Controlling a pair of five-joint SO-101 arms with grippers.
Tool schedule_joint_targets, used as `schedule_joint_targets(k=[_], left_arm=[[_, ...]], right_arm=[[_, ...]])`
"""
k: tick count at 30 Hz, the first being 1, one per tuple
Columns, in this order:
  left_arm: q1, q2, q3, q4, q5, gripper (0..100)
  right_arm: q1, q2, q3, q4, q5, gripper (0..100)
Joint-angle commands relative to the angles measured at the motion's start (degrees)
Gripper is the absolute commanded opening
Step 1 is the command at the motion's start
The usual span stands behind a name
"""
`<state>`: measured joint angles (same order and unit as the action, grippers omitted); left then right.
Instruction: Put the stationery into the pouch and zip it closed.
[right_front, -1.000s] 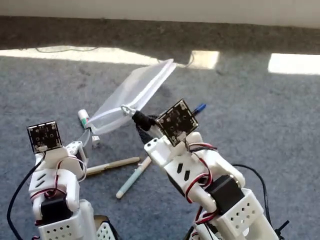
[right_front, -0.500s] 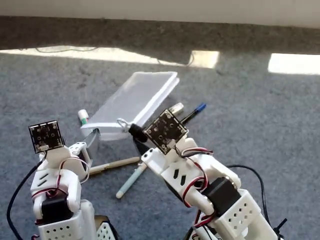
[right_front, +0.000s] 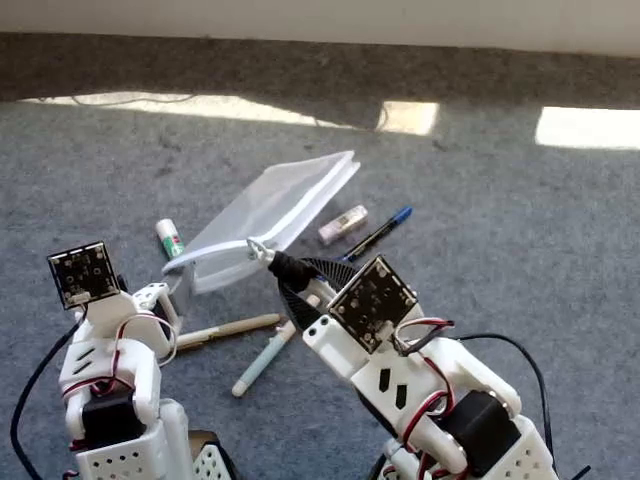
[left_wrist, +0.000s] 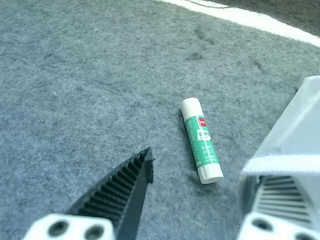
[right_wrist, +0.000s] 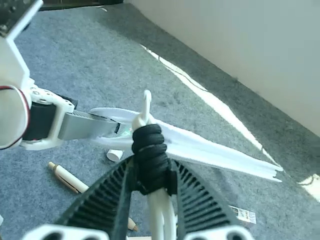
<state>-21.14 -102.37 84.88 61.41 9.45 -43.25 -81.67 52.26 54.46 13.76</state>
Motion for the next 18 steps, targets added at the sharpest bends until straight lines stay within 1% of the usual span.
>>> schedule_joint_targets(k=[1,4,7,10,12,15,18], left_arm=[[0.4,-0.04,-1.89,-0.97,0.0,30],[0.92,-0.04,-1.89,-1.32,-3.87,21],[0.92,-0.04,-1.98,-2.37,-4.84,10],[0.66,-0.04,-2.07,-3.34,-4.92,3],[0.57,-0.04,-2.68,-3.08,-5.27,1],[0.57,-0.04,-4.0,-2.99,-5.45,0],[0.57,-0.04,-4.26,-2.37,-5.63,0]], right_arm=[[-2.07,-0.92,-3.56,-0.22,1.23,0.5],[-2.86,-0.92,-3.56,-0.22,1.23,0.5],[-2.77,-0.92,-3.56,-0.31,1.23,0.5],[-2.77,-0.92,-3.56,-0.31,1.14,0.6],[-2.77,-0.92,-3.56,-0.31,1.14,0.6],[-2.77,-0.92,-3.56,-0.4,1.14,1.2],[-2.77,-0.92,-3.47,-0.4,0.88,7.5]])
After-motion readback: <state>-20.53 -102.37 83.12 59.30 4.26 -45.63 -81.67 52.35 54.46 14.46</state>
